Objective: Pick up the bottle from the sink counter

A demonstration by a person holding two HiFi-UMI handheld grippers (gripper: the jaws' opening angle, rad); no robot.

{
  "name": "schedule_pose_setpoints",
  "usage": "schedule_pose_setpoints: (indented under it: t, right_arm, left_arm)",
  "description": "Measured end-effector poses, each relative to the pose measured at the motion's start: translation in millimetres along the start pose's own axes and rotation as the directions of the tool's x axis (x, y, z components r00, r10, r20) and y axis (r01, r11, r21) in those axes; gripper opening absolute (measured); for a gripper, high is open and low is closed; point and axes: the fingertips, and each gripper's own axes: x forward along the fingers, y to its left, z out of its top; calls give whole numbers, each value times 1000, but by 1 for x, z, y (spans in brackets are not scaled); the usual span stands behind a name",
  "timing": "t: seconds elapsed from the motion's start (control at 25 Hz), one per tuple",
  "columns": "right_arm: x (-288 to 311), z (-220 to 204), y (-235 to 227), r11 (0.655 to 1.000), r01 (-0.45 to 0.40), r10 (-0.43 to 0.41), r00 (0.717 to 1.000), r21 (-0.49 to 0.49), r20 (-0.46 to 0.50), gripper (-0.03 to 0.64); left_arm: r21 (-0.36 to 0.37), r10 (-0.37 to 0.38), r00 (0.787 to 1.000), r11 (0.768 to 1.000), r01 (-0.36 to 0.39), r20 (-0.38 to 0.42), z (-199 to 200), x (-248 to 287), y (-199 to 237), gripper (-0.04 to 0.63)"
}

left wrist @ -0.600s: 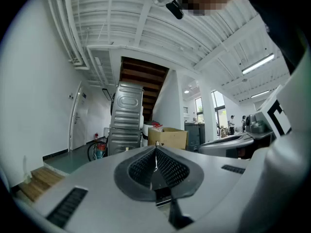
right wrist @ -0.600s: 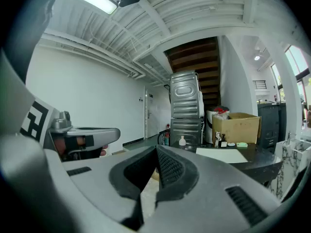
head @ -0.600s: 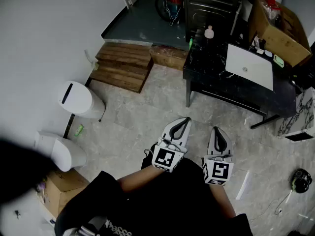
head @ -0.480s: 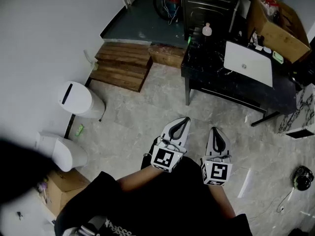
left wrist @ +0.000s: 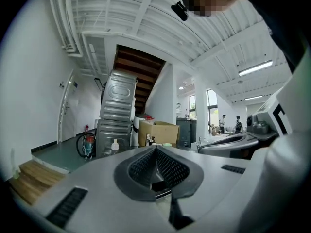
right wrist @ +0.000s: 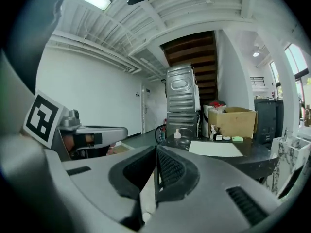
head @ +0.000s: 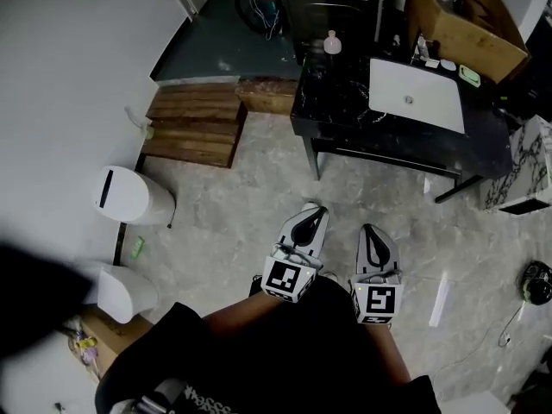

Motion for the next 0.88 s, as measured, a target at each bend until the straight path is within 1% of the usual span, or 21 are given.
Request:
schedule_pose_setpoints:
  t: [0.12, 0.2, 0.36, 0.48, 0.56, 0.64, 0.72, 0.88]
  right_arm:
    - [18, 3, -12, 1000, 1, -1, 1000, 19, 4, 38]
    - [35, 11, -27, 999, 24, -24, 1000, 35, 11, 38]
    - [77, 28, -55, 997, 74, -75, 997, 34, 21, 38]
    - [112, 31, -67, 995, 82, -81, 996, 53, -21, 38]
    - [133, 28, -74, 994, 90, -86, 994, 64, -66, 38]
    - [159, 30, -81, 993, 100, -93, 991, 68, -91, 38]
    - [186, 37, -85, 992, 108, -101, 991, 71, -93, 38]
    - [239, 63, -91, 990, 127, -124, 991, 60, -60, 38]
  left_arm:
    - [13, -19, 1000, 1000, 19, 5, 5, 27, 10, 16]
    - [11, -29, 999, 1000, 29, 12, 8, 48, 22, 16]
    - [-10, -44, 999, 999, 44, 11, 8, 85, 50, 16]
    - [-43, -55, 998, 998, 54, -15, 13, 114, 79, 16]
    - [-40, -61, 998, 997, 61, -1, 23, 134, 97, 17]
    - [-40, -63, 998, 997, 64, 20, 32, 157, 116, 17]
    - [-49, -74, 997, 996, 75, 20, 34, 177, 136, 17]
    - [-66, -79, 996, 994, 81, 31, 45, 210, 181, 17]
